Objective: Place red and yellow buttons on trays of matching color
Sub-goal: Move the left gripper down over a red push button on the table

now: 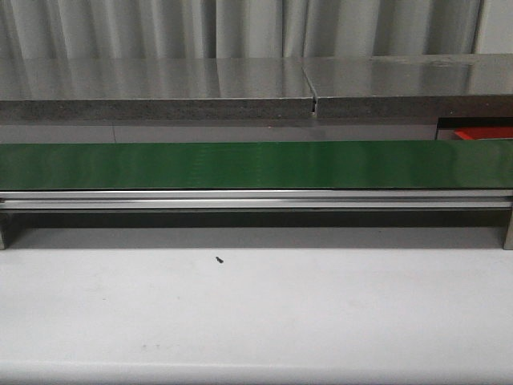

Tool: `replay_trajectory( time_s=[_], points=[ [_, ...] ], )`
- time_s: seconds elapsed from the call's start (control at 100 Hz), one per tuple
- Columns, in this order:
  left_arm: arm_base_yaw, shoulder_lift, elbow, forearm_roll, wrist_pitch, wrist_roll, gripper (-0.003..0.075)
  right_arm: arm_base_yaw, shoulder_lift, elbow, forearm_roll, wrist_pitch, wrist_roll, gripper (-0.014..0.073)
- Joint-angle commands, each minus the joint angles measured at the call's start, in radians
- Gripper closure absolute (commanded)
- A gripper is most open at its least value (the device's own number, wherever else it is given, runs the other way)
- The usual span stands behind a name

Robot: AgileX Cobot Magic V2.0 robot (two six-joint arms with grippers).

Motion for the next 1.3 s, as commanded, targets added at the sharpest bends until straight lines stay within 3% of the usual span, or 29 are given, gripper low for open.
replay_trajectory(
  time_s=[0.0, 0.58, 0.79, 1.12, 1.29],
  points=[
    [-0.007, -0.034, 0.009, -0.008, -0.077, -0.009, 0.0739, -0.001, -0.018, 0.001, -0.008, -0.077, -0.003, 0.0660],
    [-0.007, -0.028, -0.037, -0.008, -0.117, -0.009, 0.0739, -0.001, -0.018, 0.001, -0.008, -0.077, -0.003, 0.0660],
    [-0.007, 0.080, -0.223, -0.022, 0.089, -0.009, 0.0739, -0.001, -0.018, 0.001, -0.008, -0.077, -0.003, 0.0660],
    [-0.007, 0.468, -0.644, -0.022, 0.687, -0.009, 0.0739, -0.001, -0.018, 0.001, -0.008, -0.077, -0.003, 0.0660],
    [-0.007, 0.631, -0.755, -0.022, 0.765, -0.009, 0.0739, -0.001, -0.018, 0.001, -0.008, -0.077, -0.003, 0.0660]
  ],
)
